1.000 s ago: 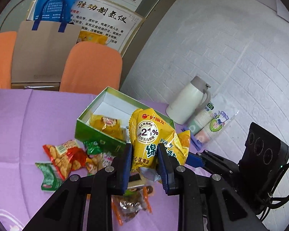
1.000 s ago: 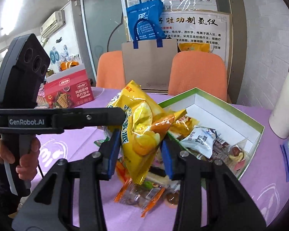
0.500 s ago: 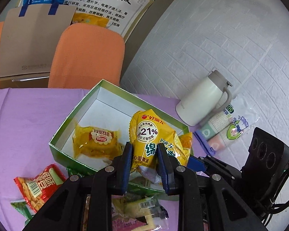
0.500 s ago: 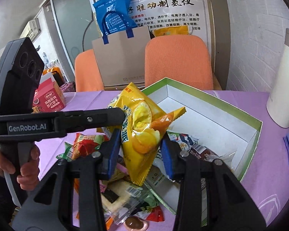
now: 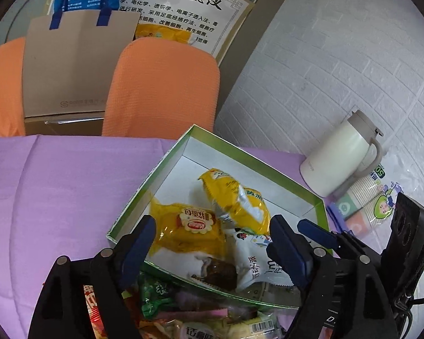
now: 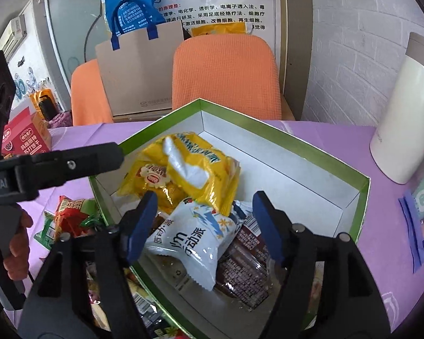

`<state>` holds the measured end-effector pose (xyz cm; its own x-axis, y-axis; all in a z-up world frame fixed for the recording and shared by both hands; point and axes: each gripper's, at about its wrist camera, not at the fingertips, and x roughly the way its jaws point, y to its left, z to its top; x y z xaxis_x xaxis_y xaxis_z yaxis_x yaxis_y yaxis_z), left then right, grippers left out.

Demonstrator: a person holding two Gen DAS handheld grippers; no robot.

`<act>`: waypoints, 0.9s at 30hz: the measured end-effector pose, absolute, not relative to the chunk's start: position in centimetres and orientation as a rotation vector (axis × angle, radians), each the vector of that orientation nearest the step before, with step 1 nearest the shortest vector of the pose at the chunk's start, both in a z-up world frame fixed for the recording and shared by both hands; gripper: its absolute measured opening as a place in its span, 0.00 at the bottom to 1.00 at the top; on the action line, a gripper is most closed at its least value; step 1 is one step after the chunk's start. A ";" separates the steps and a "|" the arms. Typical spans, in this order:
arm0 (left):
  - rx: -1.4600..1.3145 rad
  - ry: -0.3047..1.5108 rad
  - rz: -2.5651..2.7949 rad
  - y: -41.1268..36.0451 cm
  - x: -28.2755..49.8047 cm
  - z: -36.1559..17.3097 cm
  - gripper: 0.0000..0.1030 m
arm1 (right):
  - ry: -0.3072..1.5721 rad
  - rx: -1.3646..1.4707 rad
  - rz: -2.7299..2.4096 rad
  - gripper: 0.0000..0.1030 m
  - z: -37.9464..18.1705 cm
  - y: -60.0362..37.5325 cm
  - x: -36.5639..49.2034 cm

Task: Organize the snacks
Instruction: 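Open both tools to drop the yellow bags into the green box, then withdraw both tools from the box back to the snack pile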

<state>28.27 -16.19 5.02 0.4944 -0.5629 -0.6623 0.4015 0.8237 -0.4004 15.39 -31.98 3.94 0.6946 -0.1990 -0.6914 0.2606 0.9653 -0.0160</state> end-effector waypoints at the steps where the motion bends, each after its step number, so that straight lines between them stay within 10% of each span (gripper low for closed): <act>1: -0.203 0.882 -0.588 -16.0 28.3 5.0 0.82 | 0.766 0.094 -0.255 0.74 3.8 -32.1 15.4; 27: -0.117 0.896 -0.652 -9.6 11.6 5.5 0.82 | 0.634 -0.033 -0.107 0.94 8.1 -25.6 -0.9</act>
